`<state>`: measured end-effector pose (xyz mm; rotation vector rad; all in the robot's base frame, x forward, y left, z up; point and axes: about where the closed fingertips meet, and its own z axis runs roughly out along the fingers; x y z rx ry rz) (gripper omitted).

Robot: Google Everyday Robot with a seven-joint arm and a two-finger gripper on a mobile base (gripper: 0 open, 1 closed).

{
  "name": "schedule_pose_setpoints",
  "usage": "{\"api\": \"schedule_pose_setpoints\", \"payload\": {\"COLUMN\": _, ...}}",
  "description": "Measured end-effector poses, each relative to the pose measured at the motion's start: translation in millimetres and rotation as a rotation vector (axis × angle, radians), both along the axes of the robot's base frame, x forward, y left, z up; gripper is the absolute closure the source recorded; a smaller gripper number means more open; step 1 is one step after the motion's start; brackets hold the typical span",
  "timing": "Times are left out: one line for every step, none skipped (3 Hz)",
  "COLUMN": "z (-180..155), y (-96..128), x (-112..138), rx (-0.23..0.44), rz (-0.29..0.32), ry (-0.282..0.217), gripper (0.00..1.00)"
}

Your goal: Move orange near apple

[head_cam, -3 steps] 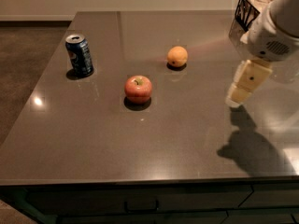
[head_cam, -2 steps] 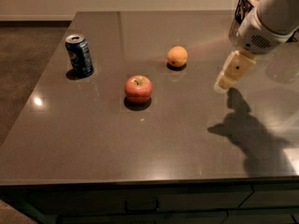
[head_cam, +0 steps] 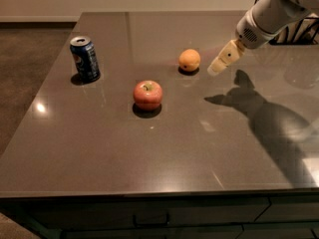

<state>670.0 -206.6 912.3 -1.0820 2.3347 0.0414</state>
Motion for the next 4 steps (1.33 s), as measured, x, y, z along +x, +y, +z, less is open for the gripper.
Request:
{"api": "schedule_pose_setpoints", "payload": {"z": -17, "y": 9, "x": 33, "rx": 0.06, "rz": -0.056, "ry": 0.003, "gripper": 0.0}}
{"api": "schedule_pose_setpoints", "payload": {"z": -29, "y": 23, "x": 56, "rx": 0.11, "rz": -0.082, "ry": 0.01, "gripper": 0.0}}
{"api": "schedule_pose_setpoints", "payload": {"z": -38, "y": 40, "x": 68, "rx": 0.149, "rz": -0.076, "ry": 0.022, "gripper": 0.0}}
{"api": "schedule_pose_setpoints", "payload": {"z": -49, "y": 56, "x": 74, "rx": 0.179, "rz": -0.051, "ry": 0.044, "gripper": 0.0}}
